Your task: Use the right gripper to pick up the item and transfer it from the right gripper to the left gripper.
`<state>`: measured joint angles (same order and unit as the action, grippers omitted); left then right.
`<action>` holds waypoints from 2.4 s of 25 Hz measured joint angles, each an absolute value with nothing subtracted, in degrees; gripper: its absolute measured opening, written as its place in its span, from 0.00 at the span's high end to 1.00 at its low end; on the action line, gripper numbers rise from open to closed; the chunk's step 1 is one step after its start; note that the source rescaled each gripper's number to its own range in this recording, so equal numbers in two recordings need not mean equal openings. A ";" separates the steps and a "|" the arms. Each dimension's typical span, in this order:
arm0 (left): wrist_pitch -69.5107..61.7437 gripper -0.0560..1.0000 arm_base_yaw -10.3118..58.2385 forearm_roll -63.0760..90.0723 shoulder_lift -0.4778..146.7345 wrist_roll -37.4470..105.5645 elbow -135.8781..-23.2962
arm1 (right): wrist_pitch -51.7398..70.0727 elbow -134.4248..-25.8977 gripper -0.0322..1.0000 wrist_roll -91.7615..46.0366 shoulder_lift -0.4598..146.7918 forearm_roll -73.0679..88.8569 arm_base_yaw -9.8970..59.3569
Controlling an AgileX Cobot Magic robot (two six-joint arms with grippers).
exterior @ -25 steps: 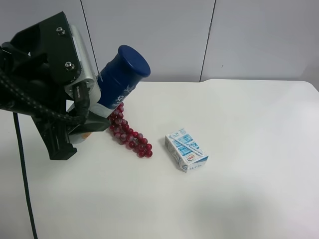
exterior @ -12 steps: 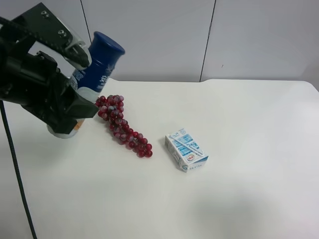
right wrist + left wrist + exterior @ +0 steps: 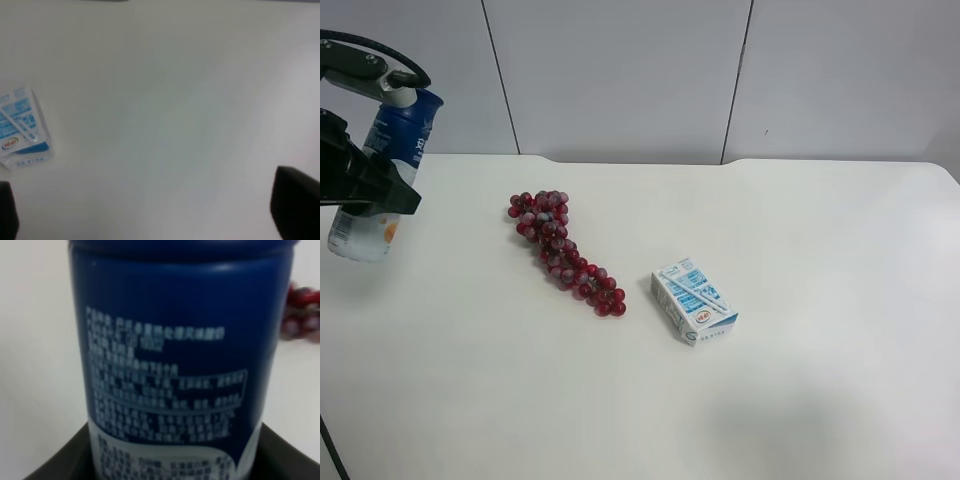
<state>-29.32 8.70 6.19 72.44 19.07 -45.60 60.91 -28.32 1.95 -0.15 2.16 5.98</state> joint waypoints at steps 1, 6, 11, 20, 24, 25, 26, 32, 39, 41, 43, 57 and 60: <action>-29.16 0.89 7.58 6.19 73.23 19.07 -45.60 | 60.91 -28.32 0.00 1.95 -0.15 2.16 5.98; -26.84 0.89 3.05 6.38 78.67 18.89 -45.60 | 60.91 -28.32 0.00 1.95 -0.15 2.16 5.98; -24.27 0.89 -0.65 6.62 85.02 17.55 -45.60 | 60.91 -28.32 0.00 1.95 -0.15 2.16 5.98; -20.24 0.89 -2.81 6.78 96.80 15.96 -45.65 | 60.91 -28.32 0.00 1.98 -0.15 2.16 5.98; -19.76 0.89 -2.81 6.78 100.41 15.96 -45.70 | 60.91 -28.32 0.00 1.98 -0.15 2.16 5.98; -19.41 0.89 -2.81 6.78 101.08 15.96 -45.70 | 60.91 -28.32 0.00 1.98 -0.15 2.16 5.98; -18.99 0.89 -2.81 6.78 101.59 15.96 -45.70 | 60.91 -28.32 0.00 1.98 -0.15 2.16 5.98; -18.28 0.89 -2.81 6.78 102.82 15.96 -45.75 | 60.91 -28.32 0.00 1.98 -0.15 2.16 5.98; -16.39 0.31 -2.81 6.78 102.82 15.24 -45.75 | 60.91 -28.32 0.00 1.98 -0.15 2.16 5.98; -15.90 0.09 -2.81 6.60 102.82 15.12 -45.75 | 60.91 -28.32 0.00 1.98 -0.15 2.16 5.98; -15.90 0.03 -2.81 6.55 102.25 15.12 -45.75 | 60.91 -28.32 0.00 1.98 -0.15 2.16 5.98; -42.76 0.01 -2.81 6.83 77.03 12.15 -54.57 | 60.91 -28.32 0.00 1.98 -0.15 2.16 5.98; -49.45 0.01 -2.81 6.83 68.80 11.85 -54.96 | 60.91 -28.32 0.00 1.98 -0.15 2.16 5.98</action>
